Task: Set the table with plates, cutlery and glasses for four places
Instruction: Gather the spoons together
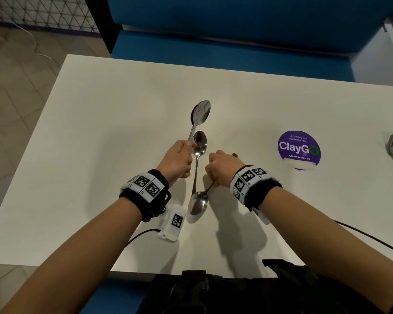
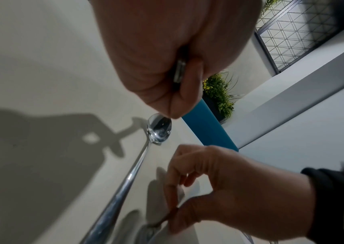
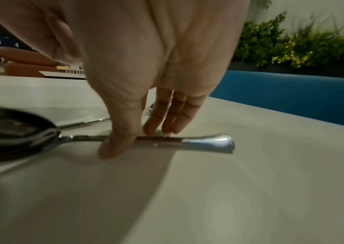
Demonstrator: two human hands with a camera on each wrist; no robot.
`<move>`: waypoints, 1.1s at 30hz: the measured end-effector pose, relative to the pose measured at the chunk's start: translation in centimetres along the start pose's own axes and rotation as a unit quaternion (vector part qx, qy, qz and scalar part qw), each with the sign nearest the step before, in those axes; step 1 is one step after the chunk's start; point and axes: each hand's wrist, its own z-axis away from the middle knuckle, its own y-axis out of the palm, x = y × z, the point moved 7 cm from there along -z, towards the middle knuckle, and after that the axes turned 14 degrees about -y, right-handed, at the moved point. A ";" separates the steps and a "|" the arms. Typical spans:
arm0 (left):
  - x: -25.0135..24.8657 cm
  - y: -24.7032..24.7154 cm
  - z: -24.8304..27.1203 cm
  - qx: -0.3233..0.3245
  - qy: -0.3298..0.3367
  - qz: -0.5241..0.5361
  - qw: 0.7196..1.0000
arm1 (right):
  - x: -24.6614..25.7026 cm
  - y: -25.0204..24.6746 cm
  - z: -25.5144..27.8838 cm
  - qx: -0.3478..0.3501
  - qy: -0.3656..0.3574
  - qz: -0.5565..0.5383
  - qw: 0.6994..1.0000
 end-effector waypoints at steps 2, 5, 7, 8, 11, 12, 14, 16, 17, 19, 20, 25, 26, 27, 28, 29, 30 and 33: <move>-0.2 -0.2 -0.2 -0.002 0.003 0.015 1.000 | -0.3 0.6 0.0 0.020 -0.005 -0.028 0.999; -0.9 -1.2 -0.4 -0.019 0.022 0.043 0.999 | -2.7 0.0 1.0 -0.014 0.039 -0.110 0.993; -1.3 -2.2 -0.5 -0.051 0.040 0.047 0.997 | -5.0 -1.4 2.5 -0.091 0.087 -0.167 0.978; -1.6 -2.7 -0.5 -0.069 0.048 0.044 0.995 | -6.2 -2.4 3.3 -0.152 0.120 -0.210 0.958; -1.7 -2.6 -0.8 -0.084 0.044 0.054 0.994 | -7.9 -3.7 5.0 -0.347 0.195 -0.508 0.764; -1.7 -2.1 -0.8 -0.074 0.039 0.065 0.994 | -7.3 -3.6 4.6 -0.367 0.192 -0.606 0.679; -1.7 -0.7 -0.6 -0.054 0.031 0.062 0.996 | -5.7 -3.7 3.2 -0.363 0.182 -0.703 0.584; -1.6 0.5 -0.2 -0.035 0.024 0.049 0.998 | -4.3 -4.1 2.1 -0.356 0.172 -0.722 0.568; -1.5 0.9 0.1 -0.021 0.018 0.043 0.999 | -3.9 -4.4 1.6 -0.352 0.168 -0.712 0.584; -1.2 1.6 0.5 0.014 0.004 0.026 1.000 | -3.4 -4.5 0.8 -0.340 0.157 -0.681 0.629; -1.0 1.8 0.6 0.028 -0.001 0.020 0.999 | -3.2 -4.6 0.5 -0.334 0.152 -0.665 0.650; -0.3 1.1 0.2 0.008 0.006 0.039 0.999 | -3.5 -5.2 0.3 -0.332 0.166 -0.562 0.740; -0.2 0.8 0.2 0.006 0.003 0.053 0.999 | -3.7 -5.3 0.6 -0.343 0.181 -0.518 0.762; -0.2 0.6 0.1 0.006 -0.004 0.066 0.998 | -3.9 -5.3 0.8 -0.353 0.196 -0.483 0.777; -0.2 0.2 0.1 0.005 -0.012 0.076 0.997 | -4.2 -4.9 0.9 -0.353 0.215 -0.464 0.783; -0.2 -0.3 0.0 0.003 -0.018 0.084 0.996 | -4.4 -4.3 0.9 -0.342 0.236 -0.464 0.782; -0.2 -0.8 -0.1 0.002 -0.023 0.092 0.996 | -4.5 -3.3 0.8 -0.317 0.258 -0.469 0.783; 0.1 -1.9 -0.2 0.012 -0.035 0.101 0.994 | -3.5 -0.4 -0.3 -0.181 0.285 -0.414 0.846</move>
